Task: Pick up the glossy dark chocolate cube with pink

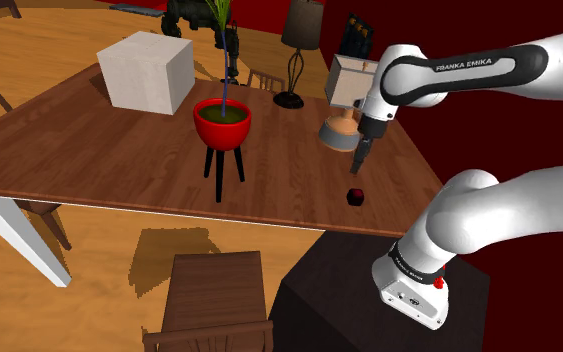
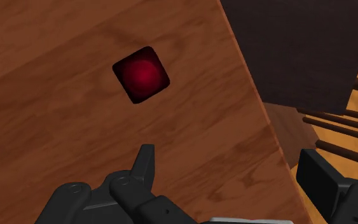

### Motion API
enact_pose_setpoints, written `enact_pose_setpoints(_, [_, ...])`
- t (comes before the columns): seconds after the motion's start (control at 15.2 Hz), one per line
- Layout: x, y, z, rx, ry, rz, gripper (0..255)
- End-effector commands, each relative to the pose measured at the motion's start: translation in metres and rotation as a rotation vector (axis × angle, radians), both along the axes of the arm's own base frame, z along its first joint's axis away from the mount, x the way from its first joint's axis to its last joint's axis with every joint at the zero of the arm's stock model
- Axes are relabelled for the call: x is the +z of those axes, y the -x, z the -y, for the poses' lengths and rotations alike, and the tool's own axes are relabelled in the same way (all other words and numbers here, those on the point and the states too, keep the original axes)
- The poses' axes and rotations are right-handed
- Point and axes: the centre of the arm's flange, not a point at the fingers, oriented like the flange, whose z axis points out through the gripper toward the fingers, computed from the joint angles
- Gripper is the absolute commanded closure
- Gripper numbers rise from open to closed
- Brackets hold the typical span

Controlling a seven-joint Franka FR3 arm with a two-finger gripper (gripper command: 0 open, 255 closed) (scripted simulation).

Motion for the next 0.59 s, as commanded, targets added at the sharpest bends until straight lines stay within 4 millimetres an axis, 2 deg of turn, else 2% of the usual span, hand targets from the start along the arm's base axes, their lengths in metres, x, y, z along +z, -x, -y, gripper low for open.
enact_pose_setpoints(0.0, [-0.024,0.003,0.013,0.019,-0.015,-0.015,0])
enact_pose_setpoints(0.4, [-0.095,0.017,0.051,0.073,-0.06,-0.062,0])
enact_pose_setpoints(0.53, [-0.11,0.019,0.056,0.08,-0.066,-0.068,0])
